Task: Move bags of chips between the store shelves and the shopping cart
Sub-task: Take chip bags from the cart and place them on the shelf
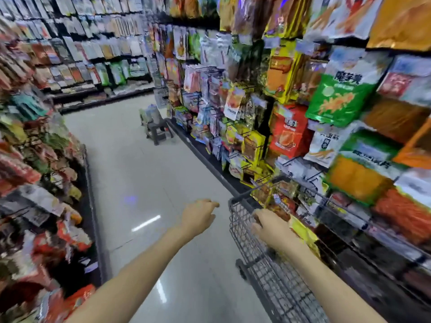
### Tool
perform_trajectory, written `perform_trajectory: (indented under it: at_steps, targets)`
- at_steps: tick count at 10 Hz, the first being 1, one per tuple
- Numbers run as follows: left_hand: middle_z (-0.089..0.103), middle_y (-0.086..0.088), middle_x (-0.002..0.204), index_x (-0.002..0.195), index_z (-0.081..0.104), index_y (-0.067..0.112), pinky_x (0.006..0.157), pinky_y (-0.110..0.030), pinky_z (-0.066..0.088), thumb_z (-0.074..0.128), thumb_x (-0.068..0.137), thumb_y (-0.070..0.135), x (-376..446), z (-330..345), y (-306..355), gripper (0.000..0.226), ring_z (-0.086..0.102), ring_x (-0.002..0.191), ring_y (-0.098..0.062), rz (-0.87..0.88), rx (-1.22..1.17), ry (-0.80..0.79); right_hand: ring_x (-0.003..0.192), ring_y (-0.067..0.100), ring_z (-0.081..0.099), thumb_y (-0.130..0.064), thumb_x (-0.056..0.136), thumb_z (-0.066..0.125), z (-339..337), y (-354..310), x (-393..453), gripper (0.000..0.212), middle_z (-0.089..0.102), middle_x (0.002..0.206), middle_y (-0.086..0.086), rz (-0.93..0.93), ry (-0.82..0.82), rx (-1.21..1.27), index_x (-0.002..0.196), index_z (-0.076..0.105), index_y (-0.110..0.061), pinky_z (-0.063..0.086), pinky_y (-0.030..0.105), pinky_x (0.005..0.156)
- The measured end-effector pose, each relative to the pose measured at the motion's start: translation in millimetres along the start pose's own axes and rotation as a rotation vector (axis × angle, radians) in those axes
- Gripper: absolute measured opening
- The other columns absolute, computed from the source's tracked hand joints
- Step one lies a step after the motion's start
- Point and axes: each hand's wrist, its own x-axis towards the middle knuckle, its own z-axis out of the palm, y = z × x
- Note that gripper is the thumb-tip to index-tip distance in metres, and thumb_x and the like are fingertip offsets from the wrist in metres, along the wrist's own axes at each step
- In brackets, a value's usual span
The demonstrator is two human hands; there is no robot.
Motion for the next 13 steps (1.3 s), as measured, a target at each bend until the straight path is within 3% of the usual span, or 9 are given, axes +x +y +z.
perform_trajectory:
  at_steps: [2, 3, 5, 7, 8, 9, 10, 12, 13]
  targets:
    - [0.058, -0.003, 0.131, 0.132, 0.053, 0.024, 0.085, -0.039, 0.052, 0.048, 0.099, 0.027, 87.1, 34.5, 43.7, 0.034, 0.057, 0.117, -0.028, 0.262, 0.051, -0.082, 0.107, 0.026, 0.06, -0.021, 0.1, 0.047, 11.0, 77.0, -5.1, 0.028, 0.06, 0.121, 0.007, 0.259, -0.024, 0.03, 0.127, 0.049, -0.015, 0.046, 0.032, 0.071]
    - [0.059, -0.002, 0.13, 0.134, 0.053, 0.028, 0.085, -0.041, 0.053, 0.048, 0.096, 0.018, 135.8, 62.7, 85.0, 0.04, 0.058, 0.116, -0.027, 0.364, 0.032, -0.167, 0.108, 0.029, 0.06, -0.026, 0.098, 0.051, 21.4, 128.5, -1.9, 0.033, 0.057, 0.125, 0.006, 0.397, -0.036, 0.079, 0.129, 0.049, -0.018, 0.053, 0.04, 0.082]
    - [0.052, 0.0, 0.138, 0.137, 0.048, 0.029, 0.094, -0.041, 0.049, 0.049, 0.097, 0.024, 210.3, 100.7, 130.4, 0.041, 0.056, 0.122, -0.026, 0.457, 0.032, -0.322, 0.114, 0.03, 0.059, -0.026, 0.101, 0.047, 36.4, 208.7, 31.6, 0.033, 0.053, 0.134, 0.006, 0.52, -0.053, 0.146, 0.133, 0.05, -0.019, 0.053, 0.038, 0.082]
    - [0.057, -0.002, 0.134, 0.14, 0.046, 0.031, 0.089, -0.043, 0.055, 0.049, 0.097, 0.023, 262.2, 130.7, 163.6, 0.044, 0.06, 0.116, -0.027, 0.513, 0.063, -0.452, 0.108, 0.026, 0.062, -0.028, 0.101, 0.047, 57.0, 261.2, 62.9, 0.032, 0.059, 0.131, 0.001, 0.65, -0.087, 0.269, 0.134, 0.05, -0.027, 0.05, 0.032, 0.071]
    - [0.056, 0.001, 0.136, 0.139, 0.046, 0.032, 0.091, -0.041, 0.054, 0.047, 0.096, 0.024, 274.5, 147.0, 166.2, 0.044, 0.061, 0.115, -0.023, 0.489, 0.069, -0.504, 0.107, 0.027, 0.063, -0.029, 0.103, 0.045, 67.3, 272.4, 66.6, 0.038, 0.061, 0.128, 0.005, 0.648, -0.09, 0.276, 0.14, 0.046, -0.025, 0.043, 0.029, 0.06]
    - [0.049, 0.006, 0.142, 0.141, 0.042, 0.034, 0.097, -0.04, 0.047, 0.046, 0.097, 0.028, 293.1, 185.2, 167.4, 0.044, 0.055, 0.123, -0.019, 0.446, 0.081, -0.593, 0.106, 0.028, 0.065, -0.024, 0.102, 0.049, 101.2, 289.0, 68.3, 0.045, 0.063, 0.127, 0.008, 0.631, -0.097, 0.345, 0.145, 0.04, -0.017, 0.05, 0.033, 0.063]
    - [0.047, 0.005, 0.143, 0.143, 0.039, 0.033, 0.099, -0.041, 0.046, 0.045, 0.1, 0.032, 300.2, 217.9, 166.3, 0.044, 0.053, 0.126, -0.021, 0.422, 0.071, -0.624, 0.111, 0.028, 0.063, -0.024, 0.101, 0.049, 132.0, 300.8, 71.8, 0.045, 0.062, 0.13, 0.009, 0.68, -0.118, 0.424, 0.144, 0.041, -0.016, 0.054, 0.041, 0.082]
    - [0.058, 0.004, 0.13, 0.141, 0.04, 0.032, 0.08, -0.043, 0.059, 0.046, 0.096, 0.048, 323.3, 301.0, 162.2, 0.048, 0.066, 0.105, -0.024, 0.388, 0.148, -0.702, 0.115, 0.03, 0.06, -0.026, 0.1, 0.051, 208.2, 311.1, 73.1, 0.039, 0.058, 0.133, 0.011, 0.774, -0.163, 0.638, 0.137, 0.046, -0.013, 0.054, 0.042, 0.088]
    - [0.059, 0.008, 0.125, 0.14, 0.035, 0.04, 0.072, -0.043, 0.06, 0.052, 0.084, 0.064, 348.0, 435.9, 143.8, 0.063, 0.068, 0.101, -0.022, 0.35, 0.044, -0.75, 0.119, 0.032, 0.058, -0.026, 0.1, 0.052, 247.1, 325.6, 82.0, 0.041, 0.057, 0.134, 0.014, 0.821, -0.133, 0.771, 0.138, 0.044, -0.011, 0.052, 0.042, 0.089]
